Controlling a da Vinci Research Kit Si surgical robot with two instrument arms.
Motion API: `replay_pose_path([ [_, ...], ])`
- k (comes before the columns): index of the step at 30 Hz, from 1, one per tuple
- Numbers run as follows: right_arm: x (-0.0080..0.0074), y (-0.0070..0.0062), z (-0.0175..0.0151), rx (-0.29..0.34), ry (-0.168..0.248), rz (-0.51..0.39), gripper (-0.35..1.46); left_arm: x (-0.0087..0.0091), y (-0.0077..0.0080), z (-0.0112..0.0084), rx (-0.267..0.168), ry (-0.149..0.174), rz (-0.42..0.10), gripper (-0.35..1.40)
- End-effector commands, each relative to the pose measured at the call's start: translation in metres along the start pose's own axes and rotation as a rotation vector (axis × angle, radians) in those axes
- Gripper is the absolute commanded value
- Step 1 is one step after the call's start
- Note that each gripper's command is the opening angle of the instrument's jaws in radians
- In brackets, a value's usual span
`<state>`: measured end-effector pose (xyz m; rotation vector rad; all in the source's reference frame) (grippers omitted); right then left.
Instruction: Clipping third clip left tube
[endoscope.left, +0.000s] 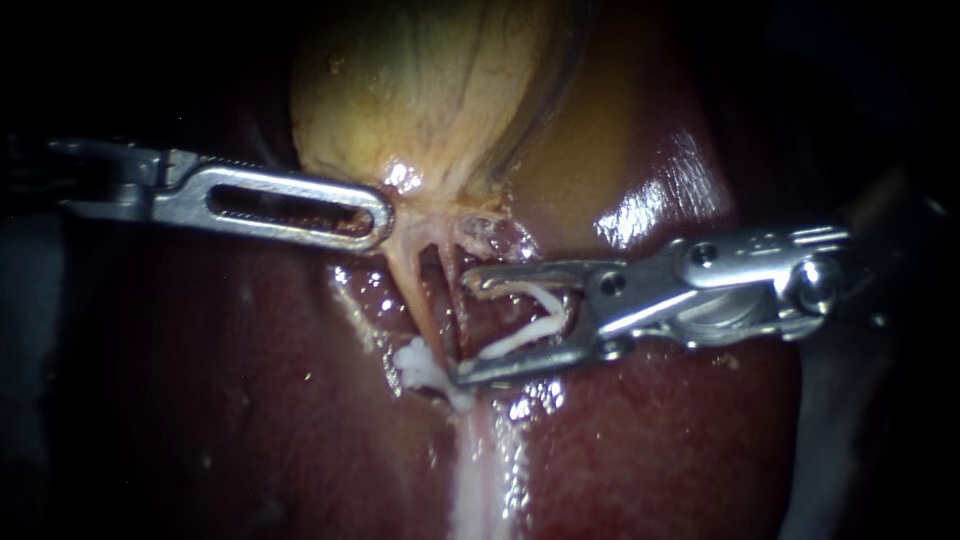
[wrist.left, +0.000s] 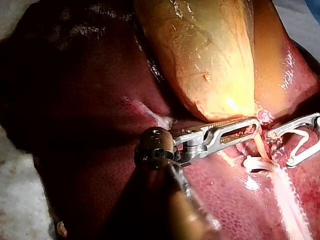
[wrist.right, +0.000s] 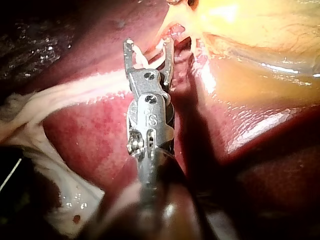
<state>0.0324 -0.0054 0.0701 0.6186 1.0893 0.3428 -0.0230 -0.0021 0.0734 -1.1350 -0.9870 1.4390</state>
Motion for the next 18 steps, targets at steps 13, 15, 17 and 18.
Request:
replay_pose_path([
  [13, -0.0015, 0.0015, 0.0042, 0.013, -0.001, 0.025, 0.49, -0.0001, 0.0003, 0.0003, 0.002, 0.002, 0.006, -0.35],
  [15, -0.0016, 0.0017, 0.0049, 0.013, -0.001, 0.03, 0.49, -0.0001, 0.0003, 0.0004, 0.002, 0.003, 0.005, -0.35],
  [17, -0.0016, 0.0019, 0.0057, 0.009, 0.0, 0.047, 0.49, -0.0001, 0.0004, 0.0004, 0.003, 0.003, 0.005, -0.35],
  [18, -0.0015, 0.002, 0.0059, 0.008, 0.004, 0.059, 0.49, -0.0001, 0.0004, 0.0004, 0.003, 0.003, 0.005, -0.35],
])
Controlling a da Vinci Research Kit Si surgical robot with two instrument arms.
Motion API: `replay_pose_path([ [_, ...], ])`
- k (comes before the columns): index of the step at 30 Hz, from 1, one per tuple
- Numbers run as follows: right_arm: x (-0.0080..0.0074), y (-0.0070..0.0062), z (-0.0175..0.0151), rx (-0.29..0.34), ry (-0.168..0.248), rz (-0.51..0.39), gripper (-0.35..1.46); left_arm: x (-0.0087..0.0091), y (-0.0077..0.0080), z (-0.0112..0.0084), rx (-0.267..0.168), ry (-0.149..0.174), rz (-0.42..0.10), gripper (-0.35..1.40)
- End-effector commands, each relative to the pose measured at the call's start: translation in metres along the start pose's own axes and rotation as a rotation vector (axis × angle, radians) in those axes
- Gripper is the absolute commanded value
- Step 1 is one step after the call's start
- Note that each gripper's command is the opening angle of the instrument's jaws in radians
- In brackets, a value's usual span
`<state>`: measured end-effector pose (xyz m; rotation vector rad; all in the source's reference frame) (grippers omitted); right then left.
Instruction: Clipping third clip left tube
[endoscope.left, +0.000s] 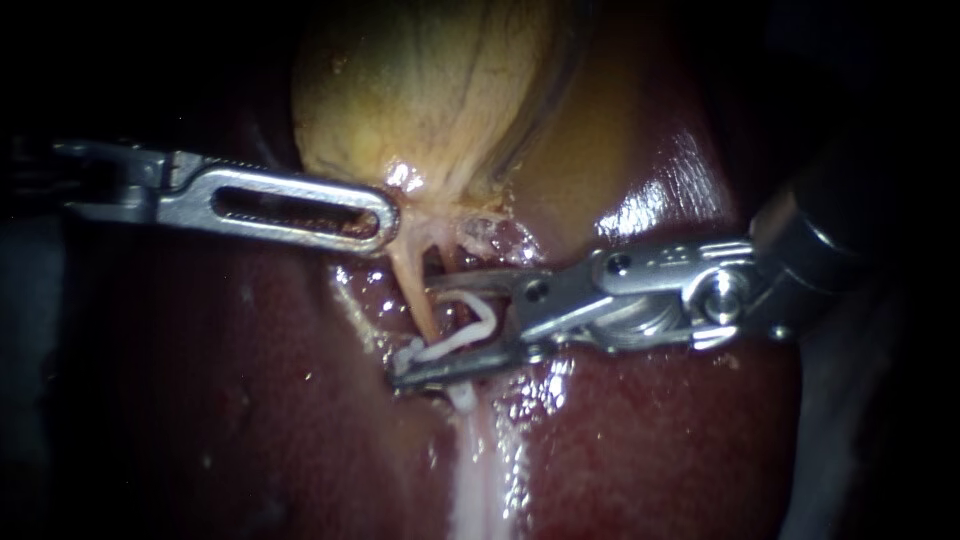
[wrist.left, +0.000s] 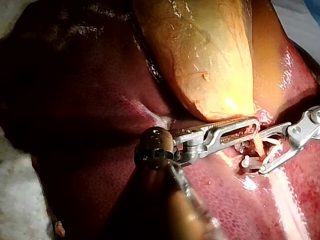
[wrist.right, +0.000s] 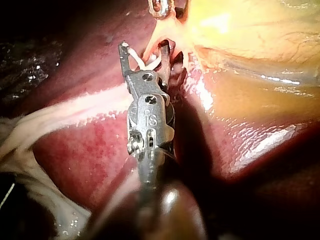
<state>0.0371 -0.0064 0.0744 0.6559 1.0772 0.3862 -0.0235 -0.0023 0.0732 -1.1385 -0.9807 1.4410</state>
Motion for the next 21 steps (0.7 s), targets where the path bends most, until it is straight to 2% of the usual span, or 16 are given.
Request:
replay_pose_path([
  [1, 0.0001, 0.0001, 0.0002, -0.001, 0.006, 0.017, 0.49, 0.0, 0.0, 0.0, 0.001, 0.0, 0.001, -0.35],
  [11, 0.0007, 0.0017, 0.0013, 0.046, 0.135, 0.163, 0.49, 0.0, 0.0001, 0.0001, 0.001, 0.0, 0.001, -0.35],
  [21, 0.002, 0.0021, 0.001, 0.11, 0.209, 0.231, 0.45, 0.0, 0.0001, 0.0002, 0.001, 0.001, 0.001, -0.35],
])
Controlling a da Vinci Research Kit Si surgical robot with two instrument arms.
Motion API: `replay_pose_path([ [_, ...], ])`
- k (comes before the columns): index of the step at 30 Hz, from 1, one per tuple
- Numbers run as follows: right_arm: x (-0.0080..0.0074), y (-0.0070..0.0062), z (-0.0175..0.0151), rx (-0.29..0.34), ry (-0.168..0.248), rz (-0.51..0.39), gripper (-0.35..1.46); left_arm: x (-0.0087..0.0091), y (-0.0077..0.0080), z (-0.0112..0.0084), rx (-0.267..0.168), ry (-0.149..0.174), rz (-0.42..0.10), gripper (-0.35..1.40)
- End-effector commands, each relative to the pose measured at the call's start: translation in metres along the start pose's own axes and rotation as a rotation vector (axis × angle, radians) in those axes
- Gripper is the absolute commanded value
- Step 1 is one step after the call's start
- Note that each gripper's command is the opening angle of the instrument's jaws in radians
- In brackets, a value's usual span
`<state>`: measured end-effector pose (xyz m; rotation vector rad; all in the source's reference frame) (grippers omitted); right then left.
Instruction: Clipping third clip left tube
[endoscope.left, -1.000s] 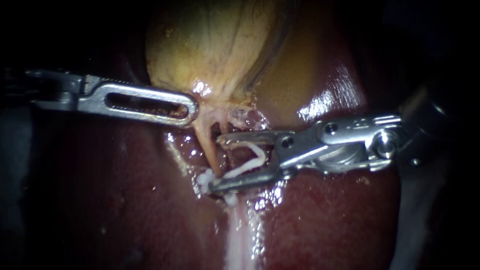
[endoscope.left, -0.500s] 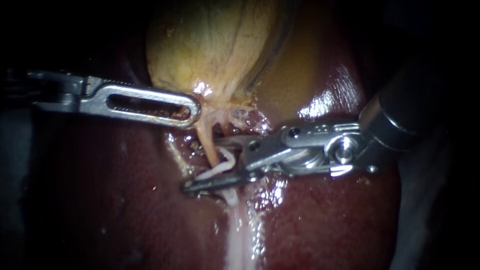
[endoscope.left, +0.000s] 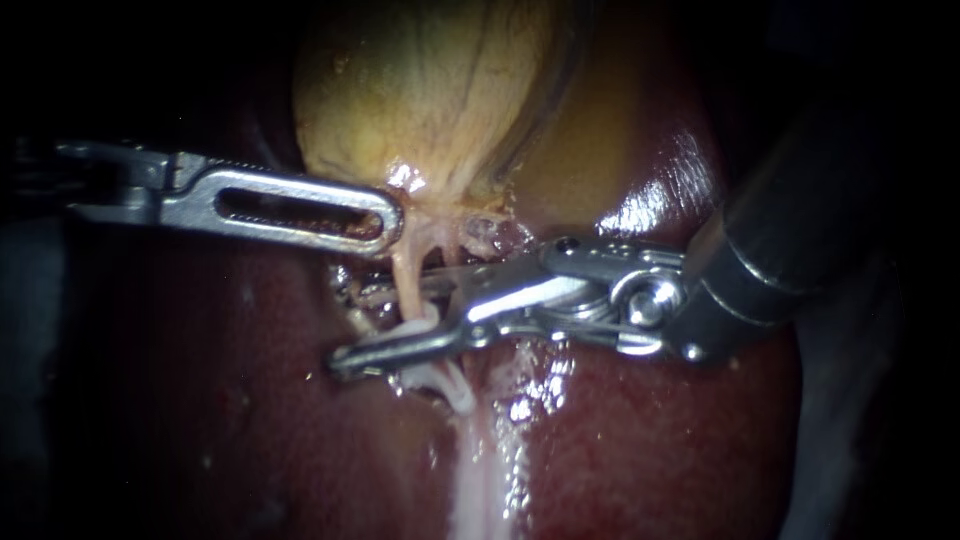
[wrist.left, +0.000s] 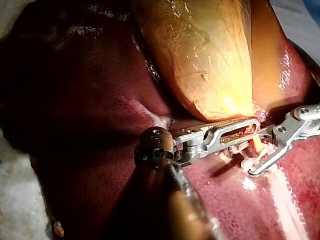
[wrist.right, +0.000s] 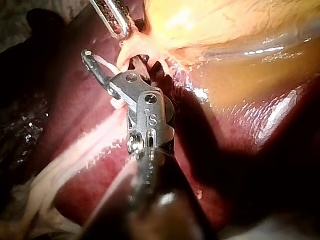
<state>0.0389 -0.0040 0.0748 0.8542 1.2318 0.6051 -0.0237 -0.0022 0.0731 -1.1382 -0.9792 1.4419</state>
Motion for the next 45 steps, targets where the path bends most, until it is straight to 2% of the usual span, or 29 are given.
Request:
replay_pose_path([
  [1, 0.0002, 0.0, -0.0001, 0.002, 0.006, 0.004, 0.45, 0.0, -0.0001, 0.0, 0.0, 0.0, 0.0, -0.35],
  [7, 0.001, 0.0002, -0.0004, 0.005, 0.023, 0.008, 0.44, 0.0, -0.0001, 0.0001, 0.0, 0.001, 0.0, -0.35],
  [15, 0.001, 0.0003, -0.0007, 0.009, 0.03, 0.043, 0.35, 0.0, -0.0001, 0.0001, 0.001, 0.001, 0.0, -0.35],
  [18, 0.0009, 0.0002, -0.0011, 0.011, 0.03, 0.055, 0.23, 0.0, -0.0001, 0.0001, 0.001, 0.001, 0.0, -0.35],
  [26, 0.0007, 0.0002, -0.0017, 0.014, 0.029, 0.066, -0.35, 0.0, -0.0001, 0.0002, 0.001, 0.001, 0.0, -0.35],
  [30, 0.0007, 0.0003, -0.0017, 0.02, 0.027, 0.078, -0.35, 0.0, -0.0001, 0.0002, 0.001, 0.001, 0.0, -0.35],
  [35, 0.0006, 0.0004, -0.0018, 0.007, -0.006, 0.086, -0.35, 0.0, -0.0002, 0.0001, 0.0, 0.001, 0.0, -0.35],
  [45, 0.0001, 0.0008, -0.0017, 0.007, -0.015, 0.101, -0.35, 0.0001, -0.0003, 0.0002, 0.0, 0.0, 0.0, -0.35],
])
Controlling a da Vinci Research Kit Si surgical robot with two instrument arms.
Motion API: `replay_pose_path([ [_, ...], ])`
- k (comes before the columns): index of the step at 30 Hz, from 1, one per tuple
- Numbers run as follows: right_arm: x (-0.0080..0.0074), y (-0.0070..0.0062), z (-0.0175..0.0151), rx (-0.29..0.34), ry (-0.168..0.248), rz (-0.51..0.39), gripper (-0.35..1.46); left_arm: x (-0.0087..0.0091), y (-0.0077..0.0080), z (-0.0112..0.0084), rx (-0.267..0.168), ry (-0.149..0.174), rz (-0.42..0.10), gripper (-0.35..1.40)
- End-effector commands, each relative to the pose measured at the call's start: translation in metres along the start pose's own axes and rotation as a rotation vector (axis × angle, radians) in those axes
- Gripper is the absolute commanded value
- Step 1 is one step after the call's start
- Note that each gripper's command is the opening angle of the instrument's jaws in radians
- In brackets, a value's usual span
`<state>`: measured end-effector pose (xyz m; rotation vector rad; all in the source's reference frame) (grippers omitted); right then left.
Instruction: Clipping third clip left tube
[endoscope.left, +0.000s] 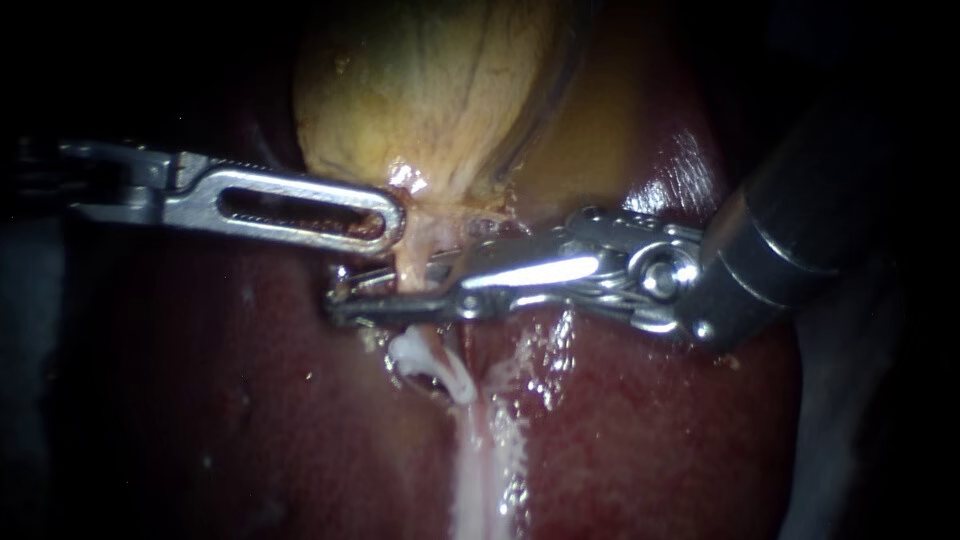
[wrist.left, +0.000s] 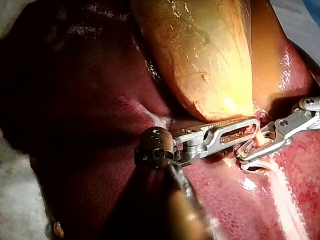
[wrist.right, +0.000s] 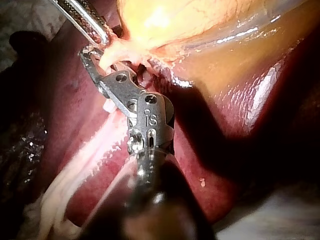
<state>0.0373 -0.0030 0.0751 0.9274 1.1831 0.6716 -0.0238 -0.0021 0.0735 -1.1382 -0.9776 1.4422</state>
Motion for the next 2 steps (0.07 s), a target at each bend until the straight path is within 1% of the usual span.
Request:
replay_pose_path([
  [1, -0.0001, 0.0002, 0.0, 0.0, 0.001, 0.003, -0.35, 0.0, 0.0, 0.0, -0.001, 0.0, 0.0, -0.35],
  [2, -0.0001, 0.0002, 0.0, 0.0, 0.001, 0.003, -0.35, 0.0, 0.0, 0.0001, -0.001, 0.0, 0.0, -0.35],
])
